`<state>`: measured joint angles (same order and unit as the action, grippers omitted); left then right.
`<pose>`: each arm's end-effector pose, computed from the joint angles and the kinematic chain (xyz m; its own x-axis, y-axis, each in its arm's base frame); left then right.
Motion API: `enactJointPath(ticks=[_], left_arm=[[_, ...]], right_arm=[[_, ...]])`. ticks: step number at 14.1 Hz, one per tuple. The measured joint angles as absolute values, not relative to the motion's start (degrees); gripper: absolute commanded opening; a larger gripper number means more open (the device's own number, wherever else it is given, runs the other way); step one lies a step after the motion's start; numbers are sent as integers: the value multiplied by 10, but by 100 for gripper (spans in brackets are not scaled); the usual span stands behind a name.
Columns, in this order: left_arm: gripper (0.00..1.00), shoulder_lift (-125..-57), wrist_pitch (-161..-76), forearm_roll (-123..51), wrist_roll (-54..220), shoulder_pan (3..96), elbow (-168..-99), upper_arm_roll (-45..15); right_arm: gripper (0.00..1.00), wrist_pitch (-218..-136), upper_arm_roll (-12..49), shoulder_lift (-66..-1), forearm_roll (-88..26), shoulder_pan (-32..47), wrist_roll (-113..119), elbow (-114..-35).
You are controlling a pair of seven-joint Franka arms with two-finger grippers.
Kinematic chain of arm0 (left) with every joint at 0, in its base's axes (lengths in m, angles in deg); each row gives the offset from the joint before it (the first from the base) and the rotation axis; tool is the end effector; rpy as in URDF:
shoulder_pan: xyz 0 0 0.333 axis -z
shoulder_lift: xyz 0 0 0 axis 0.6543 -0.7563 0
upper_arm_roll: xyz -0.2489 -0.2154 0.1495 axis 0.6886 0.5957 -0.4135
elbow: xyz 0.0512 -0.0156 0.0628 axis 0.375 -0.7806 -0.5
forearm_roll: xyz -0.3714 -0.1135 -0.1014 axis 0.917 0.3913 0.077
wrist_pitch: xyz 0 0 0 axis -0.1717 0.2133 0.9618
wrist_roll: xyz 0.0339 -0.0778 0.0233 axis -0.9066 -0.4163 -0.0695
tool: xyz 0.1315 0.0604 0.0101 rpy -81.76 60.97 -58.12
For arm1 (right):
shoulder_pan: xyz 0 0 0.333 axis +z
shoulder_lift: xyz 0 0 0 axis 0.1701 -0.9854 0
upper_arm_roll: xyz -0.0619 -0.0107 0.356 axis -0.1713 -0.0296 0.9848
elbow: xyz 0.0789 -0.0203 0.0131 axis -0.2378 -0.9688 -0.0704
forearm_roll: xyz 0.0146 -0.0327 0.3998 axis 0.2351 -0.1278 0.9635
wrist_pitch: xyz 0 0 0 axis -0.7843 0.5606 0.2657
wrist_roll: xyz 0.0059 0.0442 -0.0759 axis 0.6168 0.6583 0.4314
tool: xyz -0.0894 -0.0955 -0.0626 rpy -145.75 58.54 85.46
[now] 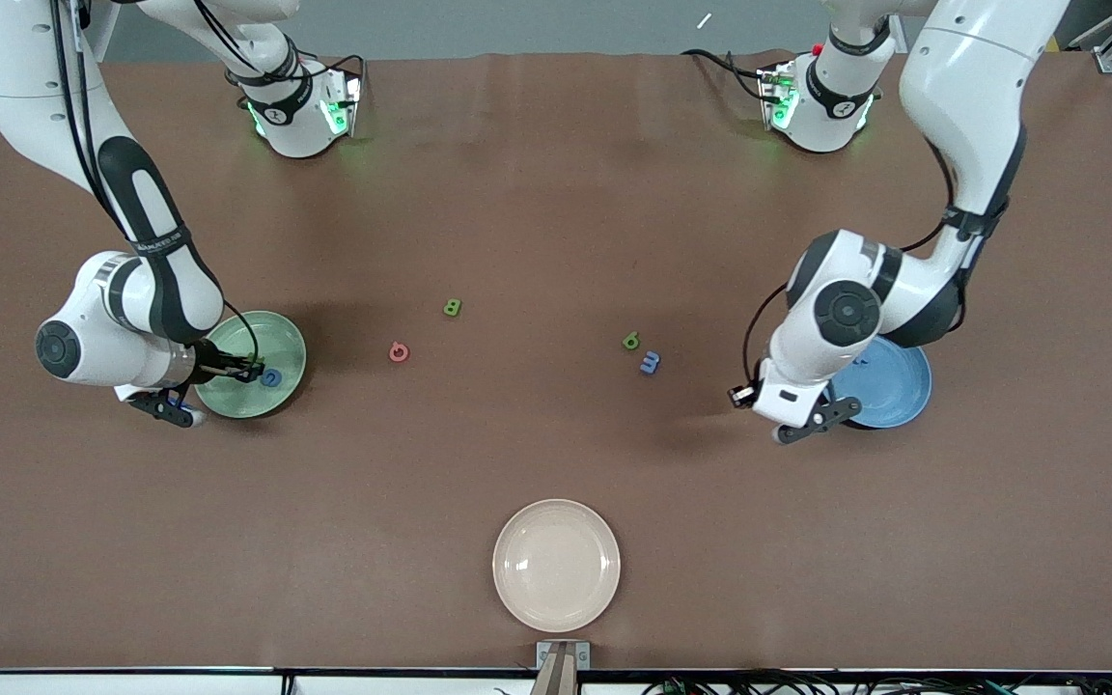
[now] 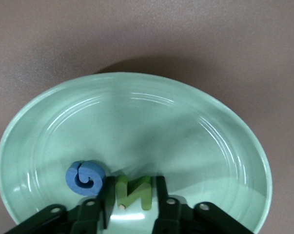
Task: Sort upper and lower case letters into plates
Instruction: 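Drop the N in the green plate while the left gripper drops its letter in blue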
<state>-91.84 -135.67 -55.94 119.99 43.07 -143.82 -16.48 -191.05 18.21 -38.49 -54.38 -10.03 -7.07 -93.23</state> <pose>0.6181 -0.1952 0.2554 0.9513 0.3082 -0.0046 0.3081 -0.9512 -0.0192 0.5769 -0.0477 0.1702 0.8971 -0.3343 -0.2890 -0.3655 -0.9289 -0.0600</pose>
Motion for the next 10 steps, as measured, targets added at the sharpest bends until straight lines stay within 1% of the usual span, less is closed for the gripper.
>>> enactJointPath(ticks=[3, 5, 10], left_arm=[[9, -877, -1356, -560, 1071, 373, -1501, -165], [10, -863, -1356, -560, 992, 331, -1531, -165], [10, -860, -1360, -560, 851, 250, -1556, -166]], right_arm=[[100, -1911, 182, -386, -544, -101, -71, -932], [100, -1903, 182, -387, -544, -100, -71, -928], [100, -1770, 184, -382, -544, -99, -107, -843]])
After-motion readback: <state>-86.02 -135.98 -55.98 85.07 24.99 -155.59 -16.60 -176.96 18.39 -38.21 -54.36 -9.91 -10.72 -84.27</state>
